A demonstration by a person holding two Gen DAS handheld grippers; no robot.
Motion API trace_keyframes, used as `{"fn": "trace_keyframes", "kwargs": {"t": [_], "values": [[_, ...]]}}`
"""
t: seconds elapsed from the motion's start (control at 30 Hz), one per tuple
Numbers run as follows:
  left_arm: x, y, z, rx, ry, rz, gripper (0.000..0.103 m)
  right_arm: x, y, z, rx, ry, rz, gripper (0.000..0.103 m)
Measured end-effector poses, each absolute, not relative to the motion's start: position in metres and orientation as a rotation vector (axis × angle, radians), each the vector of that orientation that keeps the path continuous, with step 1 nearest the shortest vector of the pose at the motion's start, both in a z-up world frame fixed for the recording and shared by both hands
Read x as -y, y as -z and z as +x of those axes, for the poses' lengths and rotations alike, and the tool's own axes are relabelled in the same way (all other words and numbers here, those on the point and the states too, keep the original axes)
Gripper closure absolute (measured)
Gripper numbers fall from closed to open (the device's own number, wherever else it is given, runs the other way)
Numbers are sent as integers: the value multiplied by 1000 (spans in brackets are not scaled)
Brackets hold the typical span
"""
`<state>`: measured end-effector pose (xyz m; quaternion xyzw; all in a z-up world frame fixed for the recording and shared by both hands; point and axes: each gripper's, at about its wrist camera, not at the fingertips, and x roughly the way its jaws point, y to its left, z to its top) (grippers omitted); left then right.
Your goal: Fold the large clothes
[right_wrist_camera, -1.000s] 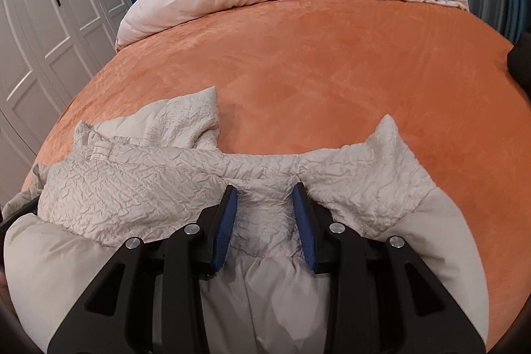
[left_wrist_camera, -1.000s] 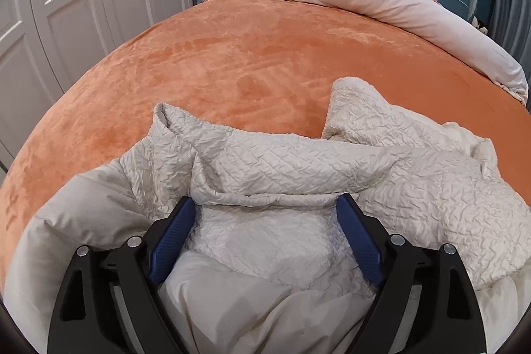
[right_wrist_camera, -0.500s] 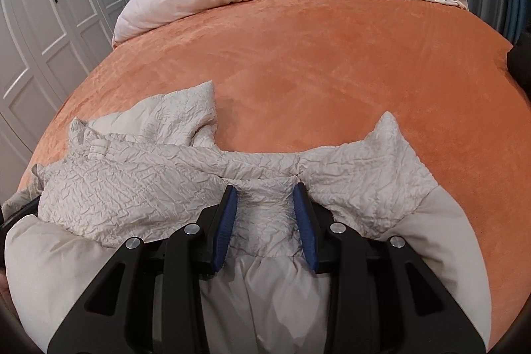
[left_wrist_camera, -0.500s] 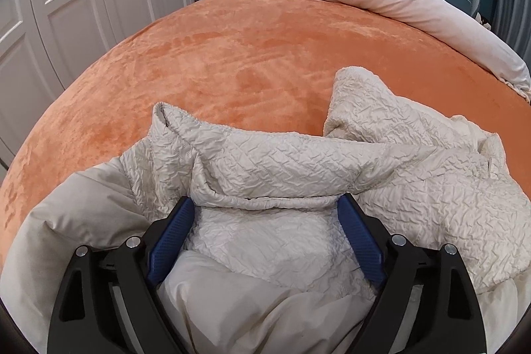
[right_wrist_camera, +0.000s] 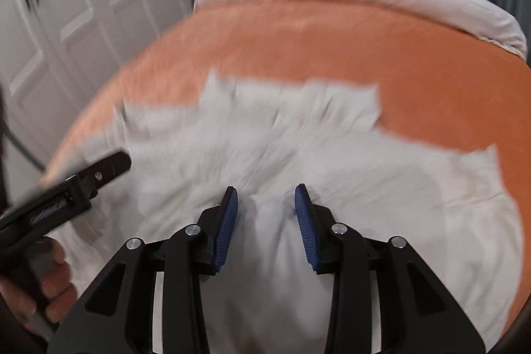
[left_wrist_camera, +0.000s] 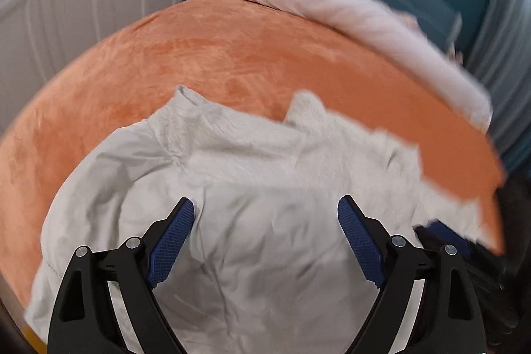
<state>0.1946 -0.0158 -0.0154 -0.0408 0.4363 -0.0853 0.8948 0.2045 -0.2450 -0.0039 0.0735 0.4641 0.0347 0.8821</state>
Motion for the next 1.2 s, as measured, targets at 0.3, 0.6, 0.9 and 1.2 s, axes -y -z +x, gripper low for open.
{"fn": "trace_keyframes", "kwargs": {"t": [0.3,0.6,0.9,1.2], "values": [[-24,1,198,-827,146,-134,15,318,-36,175,-823,29,254,36],[-89,28,287,-1021,72,-347,28,473,18,189,-980,332,534,57],[-100,-26,255,-778,119,-348,96,469,-68,132,-579,244,565,92],[-54,54,283,-948,-61,-52,82,472,39,189,-964,400,466,81]]}}
